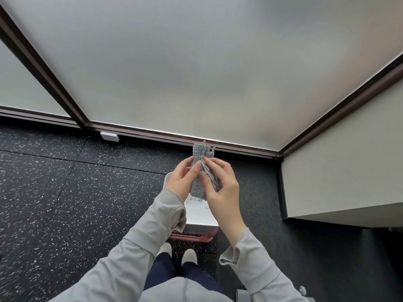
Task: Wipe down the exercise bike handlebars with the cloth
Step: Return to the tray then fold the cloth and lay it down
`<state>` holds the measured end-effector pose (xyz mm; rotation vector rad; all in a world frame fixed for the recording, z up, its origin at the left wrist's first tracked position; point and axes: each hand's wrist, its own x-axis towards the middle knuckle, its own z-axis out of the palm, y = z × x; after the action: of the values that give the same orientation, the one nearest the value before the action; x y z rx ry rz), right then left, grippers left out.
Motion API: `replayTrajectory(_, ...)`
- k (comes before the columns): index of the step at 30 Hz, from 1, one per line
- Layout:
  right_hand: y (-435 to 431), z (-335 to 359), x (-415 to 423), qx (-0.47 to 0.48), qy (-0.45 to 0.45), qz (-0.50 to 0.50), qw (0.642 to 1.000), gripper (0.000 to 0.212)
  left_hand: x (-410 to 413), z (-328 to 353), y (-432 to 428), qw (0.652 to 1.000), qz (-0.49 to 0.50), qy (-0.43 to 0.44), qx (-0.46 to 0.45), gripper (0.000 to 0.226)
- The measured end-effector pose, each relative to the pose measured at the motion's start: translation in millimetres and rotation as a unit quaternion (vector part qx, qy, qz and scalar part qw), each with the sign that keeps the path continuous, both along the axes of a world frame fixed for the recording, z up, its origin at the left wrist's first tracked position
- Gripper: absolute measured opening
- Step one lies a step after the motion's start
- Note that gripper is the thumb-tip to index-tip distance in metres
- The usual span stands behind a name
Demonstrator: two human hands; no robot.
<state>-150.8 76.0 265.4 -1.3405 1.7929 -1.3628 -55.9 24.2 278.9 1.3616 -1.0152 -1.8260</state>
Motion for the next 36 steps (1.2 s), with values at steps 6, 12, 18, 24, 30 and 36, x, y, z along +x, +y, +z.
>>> replayTrajectory(6, -0.7, 2.2, 0.8, 0.009, -0.044, 0.006, 0.999, 0.03, 3.6, -3.5, -3.7, 0.999, 0.015, 0.043, -0.006, 0.03)
replayTrajectory(12, 3.0, 5.3, -4.4, 0.032, -0.114, -0.01, 0.993, 0.029, 4.3, -9.7, -6.7, 0.999, -0.002, 0.038, 0.028, 0.025)
replayTrajectory(18, 6.1, 8.1, -16.5, 0.022, -0.097, -0.053, 0.994, 0.031, 1.8, -9.5, -12.0, 0.985, 0.002, 0.097, 0.145, 0.018)
replayTrajectory(24, 11.2, 1.2, -28.7, 0.003, -0.105, -0.081, 0.991, 0.029, -1.7, -11.1, -11.0, 0.996, -0.024, 0.06, 0.064, 0.011)
replayTrajectory(30, 17.6, -14.6, -39.0, 0.148, -0.29, -0.143, 0.935, 0.025, 1.2, -12.2, -10.0, 0.994, -0.044, 0.073, 0.067, 0.024)
replayTrajectory(36, 9.7, -10.1, -53.2, 0.271, -0.522, -0.044, 0.808, 0.055, 4.2, -14.1, -13.0, 0.986, -0.082, 0.12, 0.084, 0.031)
